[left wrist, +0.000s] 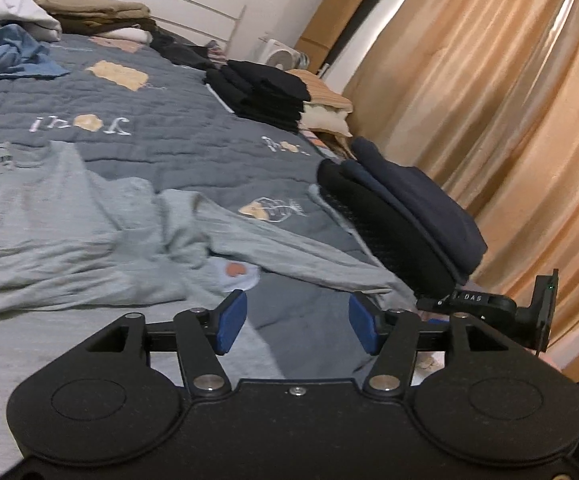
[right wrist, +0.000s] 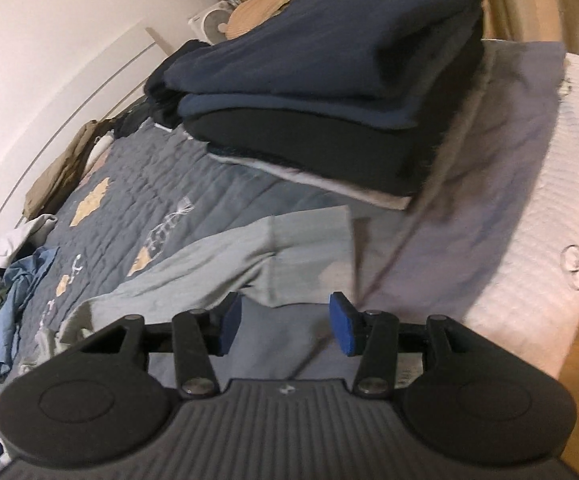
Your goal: Fold clothes
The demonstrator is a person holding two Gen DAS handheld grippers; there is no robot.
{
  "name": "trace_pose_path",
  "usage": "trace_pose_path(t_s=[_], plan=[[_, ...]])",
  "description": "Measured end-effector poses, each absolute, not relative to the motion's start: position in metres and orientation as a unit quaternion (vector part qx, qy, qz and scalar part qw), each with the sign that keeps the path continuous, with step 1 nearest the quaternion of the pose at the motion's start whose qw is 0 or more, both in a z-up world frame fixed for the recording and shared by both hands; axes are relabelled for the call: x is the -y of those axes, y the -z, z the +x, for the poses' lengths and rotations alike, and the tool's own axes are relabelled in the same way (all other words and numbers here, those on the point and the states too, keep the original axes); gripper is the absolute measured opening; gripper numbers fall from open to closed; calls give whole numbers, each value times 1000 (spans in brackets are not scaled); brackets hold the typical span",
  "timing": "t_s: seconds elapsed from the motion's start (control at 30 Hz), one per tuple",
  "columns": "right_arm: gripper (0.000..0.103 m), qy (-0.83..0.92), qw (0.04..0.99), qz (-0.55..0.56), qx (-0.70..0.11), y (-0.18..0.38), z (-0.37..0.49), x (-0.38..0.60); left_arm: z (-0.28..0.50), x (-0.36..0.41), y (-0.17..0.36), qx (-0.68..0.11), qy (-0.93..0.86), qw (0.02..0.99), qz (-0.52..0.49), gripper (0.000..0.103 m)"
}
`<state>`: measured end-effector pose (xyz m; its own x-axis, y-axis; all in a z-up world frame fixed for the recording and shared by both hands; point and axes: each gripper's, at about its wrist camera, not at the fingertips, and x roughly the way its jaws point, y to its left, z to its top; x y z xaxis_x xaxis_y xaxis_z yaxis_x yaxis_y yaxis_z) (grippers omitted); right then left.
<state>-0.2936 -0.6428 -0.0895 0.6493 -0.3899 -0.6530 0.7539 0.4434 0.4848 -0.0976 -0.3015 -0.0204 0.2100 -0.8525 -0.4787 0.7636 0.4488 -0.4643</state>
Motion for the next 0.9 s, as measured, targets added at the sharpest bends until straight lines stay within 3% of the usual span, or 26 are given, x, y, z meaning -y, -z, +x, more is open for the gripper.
trace_pose_path(t_s=[0.47, 0.9], plan=[[49, 334, 762, 525, -180, 117, -307, 673, -110, 319, 35, -362, 528, 767, -41, 57], [50, 333, 734, 567, -172, 134, -292, 681, -111, 322, 35, -357, 530, 768, -34, 60]])
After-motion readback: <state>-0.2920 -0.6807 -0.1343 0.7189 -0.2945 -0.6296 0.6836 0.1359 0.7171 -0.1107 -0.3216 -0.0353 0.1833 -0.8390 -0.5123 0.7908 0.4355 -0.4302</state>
